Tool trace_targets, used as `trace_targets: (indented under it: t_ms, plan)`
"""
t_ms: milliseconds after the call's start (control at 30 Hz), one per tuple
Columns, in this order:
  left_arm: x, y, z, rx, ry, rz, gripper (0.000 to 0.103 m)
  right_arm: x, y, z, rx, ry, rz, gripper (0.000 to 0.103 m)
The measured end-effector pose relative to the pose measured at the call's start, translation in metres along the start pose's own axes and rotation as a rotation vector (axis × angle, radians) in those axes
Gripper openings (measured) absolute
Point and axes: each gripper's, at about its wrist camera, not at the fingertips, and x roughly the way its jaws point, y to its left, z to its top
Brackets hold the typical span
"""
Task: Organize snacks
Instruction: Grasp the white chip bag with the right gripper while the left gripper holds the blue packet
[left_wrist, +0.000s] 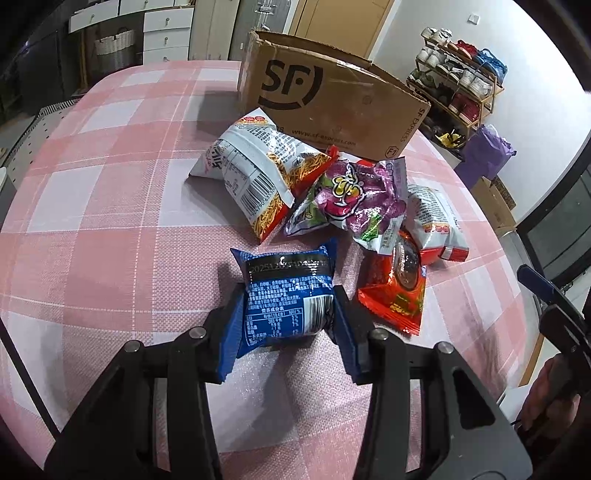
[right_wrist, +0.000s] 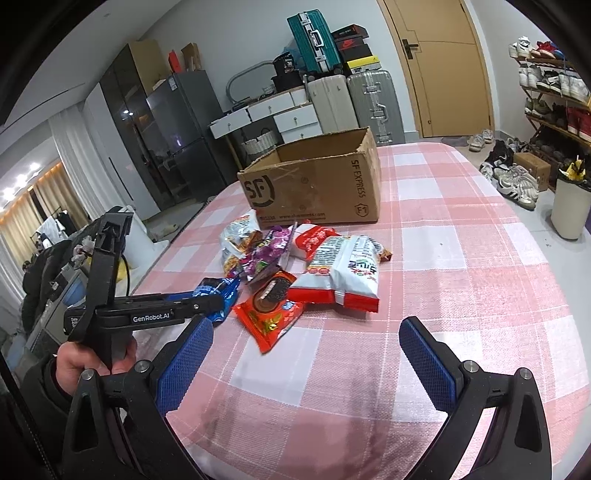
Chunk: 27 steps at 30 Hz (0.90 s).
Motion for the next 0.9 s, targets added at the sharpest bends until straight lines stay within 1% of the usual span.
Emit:
trace_targets:
  t_ms: [100, 200, 367, 567, 633, 700, 733, 800, 900]
  plan:
    - [-0.003, 0.003, -0.001, -0.026, 0.003, 0.015, 0.042, 0.001, 0.0, -0.001, 0.0, 0.003, 0.014, 0.102]
    - [-0.008, 0.004, -0.003, -0.033, -0.007, 0.007, 0.042, 0.005, -0.001, -0.001, 0.005, 0.017, 0.011, 0.102]
    - [-0.015, 0.007, -0.007, -0.031, -0.014, -0.01, 0.042, 0.013, -0.008, 0.002, 0.018, 0.03, -0.022, 0.102]
    - [-0.021, 0.018, -0.013, -0.067, -0.019, -0.023, 0.042, 0.03, -0.014, 0.011, 0.021, 0.06, -0.055, 0.102]
    - [-0.022, 0.021, -0.015, -0.069, -0.021, -0.027, 0.042, 0.038, -0.018, 0.016, 0.035, 0.079, -0.048, 0.102]
    - [-0.022, 0.024, -0.016, -0.076, -0.023, -0.03, 0.042, 0.044, -0.022, 0.02, 0.058, 0.08, 0.003, 0.103]
    - [-0.023, 0.026, -0.017, -0.083, -0.023, -0.032, 0.042, 0.047, -0.024, 0.022, 0.065, 0.084, 0.014, 0.102]
    - [-0.023, 0.031, -0.019, -0.095, -0.024, -0.036, 0.042, 0.057, -0.026, 0.028, 0.067, 0.098, -0.011, 0.102]
    - [-0.022, 0.038, -0.021, -0.116, -0.023, -0.039, 0.042, 0.07, -0.03, 0.037, 0.078, 0.106, -0.007, 0.102]
